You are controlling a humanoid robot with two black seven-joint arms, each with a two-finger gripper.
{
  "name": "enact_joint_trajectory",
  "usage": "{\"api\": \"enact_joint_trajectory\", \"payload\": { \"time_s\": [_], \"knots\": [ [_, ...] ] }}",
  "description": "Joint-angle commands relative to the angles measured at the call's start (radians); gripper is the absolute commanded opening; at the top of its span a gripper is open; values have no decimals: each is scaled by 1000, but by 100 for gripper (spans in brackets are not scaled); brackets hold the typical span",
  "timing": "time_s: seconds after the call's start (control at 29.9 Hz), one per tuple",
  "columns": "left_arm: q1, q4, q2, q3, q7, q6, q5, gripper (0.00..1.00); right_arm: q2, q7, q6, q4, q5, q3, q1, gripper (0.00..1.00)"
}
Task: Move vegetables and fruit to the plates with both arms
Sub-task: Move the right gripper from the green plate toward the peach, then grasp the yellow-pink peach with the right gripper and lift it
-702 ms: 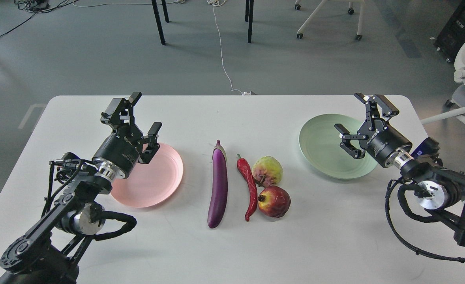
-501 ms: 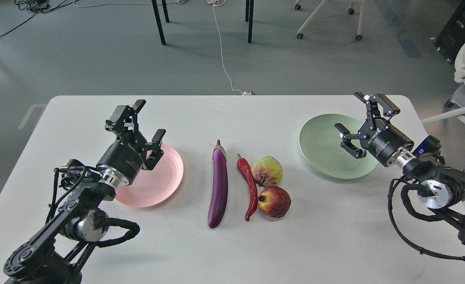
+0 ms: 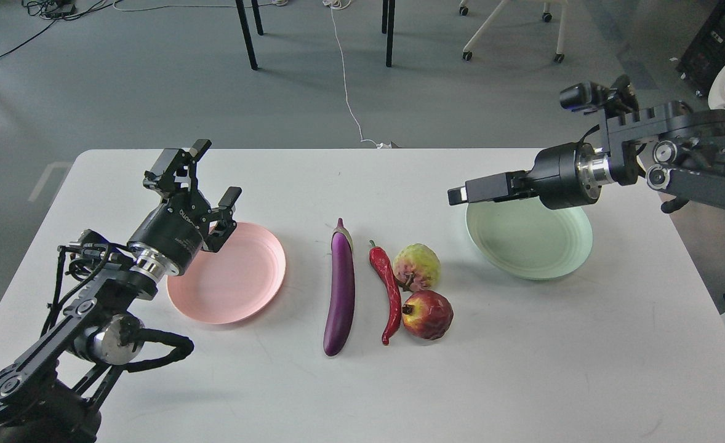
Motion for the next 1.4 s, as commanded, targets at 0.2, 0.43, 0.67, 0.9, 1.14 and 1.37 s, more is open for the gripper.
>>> {"api": "enact_joint_trajectory", "payload": {
  "time_s": [0.2,0.43,0.67,0.9,1.14,1.37],
  "knots": [
    [9,-35,7,1,-2,6,0,98,223,0,-97,-75,-128,-189,31,99],
    [9,-35,10,-1,1,6,0,98,329,0,-132,-146,-125,-217,-7,98],
    [9,-35,12,-1,1,6,0,98,386,0,-210,-184,-117,-246,-63,97],
    [9,-37,12,-2,1,5,0,98,401,0,-241,-190,-114,-249,-75,89],
    [9,-37,12,-2,1,5,0,98,401,0,-241,-192,-114,-272,-83,58],
    [9,-40,12,-2,1,5,0,98,375,0,-241,-186,-83,-271,-69,47]
  ]
}}
